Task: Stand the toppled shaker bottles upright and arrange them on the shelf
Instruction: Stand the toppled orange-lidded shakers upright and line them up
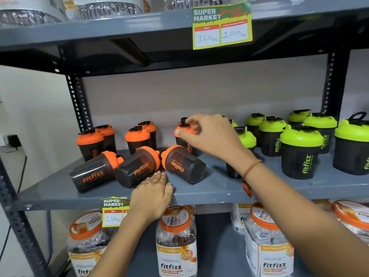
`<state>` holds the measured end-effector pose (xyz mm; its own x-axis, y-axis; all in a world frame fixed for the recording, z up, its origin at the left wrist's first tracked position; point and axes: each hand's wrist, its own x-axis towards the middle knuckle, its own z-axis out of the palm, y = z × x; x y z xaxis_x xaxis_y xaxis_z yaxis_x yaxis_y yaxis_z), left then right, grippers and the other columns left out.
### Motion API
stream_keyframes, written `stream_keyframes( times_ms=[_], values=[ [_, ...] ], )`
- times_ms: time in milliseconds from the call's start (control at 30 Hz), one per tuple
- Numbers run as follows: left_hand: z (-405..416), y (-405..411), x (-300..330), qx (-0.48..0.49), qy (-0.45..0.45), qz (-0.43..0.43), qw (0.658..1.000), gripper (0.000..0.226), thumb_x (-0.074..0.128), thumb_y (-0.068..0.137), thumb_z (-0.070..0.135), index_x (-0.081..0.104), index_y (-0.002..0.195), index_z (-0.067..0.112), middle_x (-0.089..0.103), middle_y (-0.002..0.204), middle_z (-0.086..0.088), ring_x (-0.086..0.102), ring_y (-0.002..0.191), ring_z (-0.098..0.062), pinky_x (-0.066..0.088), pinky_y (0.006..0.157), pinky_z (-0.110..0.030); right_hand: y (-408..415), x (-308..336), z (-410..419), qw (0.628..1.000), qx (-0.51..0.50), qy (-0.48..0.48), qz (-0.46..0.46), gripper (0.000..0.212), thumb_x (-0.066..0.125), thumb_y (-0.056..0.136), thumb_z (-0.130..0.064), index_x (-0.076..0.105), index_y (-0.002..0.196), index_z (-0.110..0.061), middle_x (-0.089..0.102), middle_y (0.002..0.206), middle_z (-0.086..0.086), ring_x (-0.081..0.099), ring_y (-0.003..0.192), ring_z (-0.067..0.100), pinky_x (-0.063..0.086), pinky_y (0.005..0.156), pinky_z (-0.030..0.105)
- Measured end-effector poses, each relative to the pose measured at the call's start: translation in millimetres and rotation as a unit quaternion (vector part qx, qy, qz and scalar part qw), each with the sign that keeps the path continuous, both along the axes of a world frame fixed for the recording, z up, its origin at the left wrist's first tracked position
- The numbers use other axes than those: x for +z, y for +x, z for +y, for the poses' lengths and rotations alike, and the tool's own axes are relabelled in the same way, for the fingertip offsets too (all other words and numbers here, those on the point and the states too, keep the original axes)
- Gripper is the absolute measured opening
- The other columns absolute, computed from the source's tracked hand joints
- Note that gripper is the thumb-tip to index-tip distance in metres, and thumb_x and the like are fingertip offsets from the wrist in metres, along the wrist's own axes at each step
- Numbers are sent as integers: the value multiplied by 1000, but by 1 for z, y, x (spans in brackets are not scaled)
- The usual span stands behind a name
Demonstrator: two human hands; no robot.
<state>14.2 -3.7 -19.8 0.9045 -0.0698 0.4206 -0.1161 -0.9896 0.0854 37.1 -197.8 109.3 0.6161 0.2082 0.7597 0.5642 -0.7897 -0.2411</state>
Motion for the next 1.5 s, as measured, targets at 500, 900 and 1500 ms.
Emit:
stream_keyframes(
  times_ms=[500,900,1500],
  values=[
    [1,1,0,-13,1,-8,1000,57,23,98,41,37,145,12,38,153,-9,34,141,-18,27,117,-32,61,-32,38,939,-51,-221,260,98,58,63,-87,52,129,-15,60,134,12,57,117,35,46,84,41],
    [1,1,-1,-9,1,-11,1000,56,24,98,40,37,145,12,37,154,-9,33,142,-17,27,116,-31,47,-48,23,948,128,222,191,82,77,53,-65,34,117,-37,58,114,-4,60,107,22,51,93,42],
    [1,0,-1,-12,-6,-9,1000,58,23,97,42,36,145,10,38,153,-11,35,141,-19,29,116,-34,53,-90,9,911,189,283,235,85,86,63,-47,28,125,-44,55,122,-11,57,108,8,49,82,24]
  ],
)
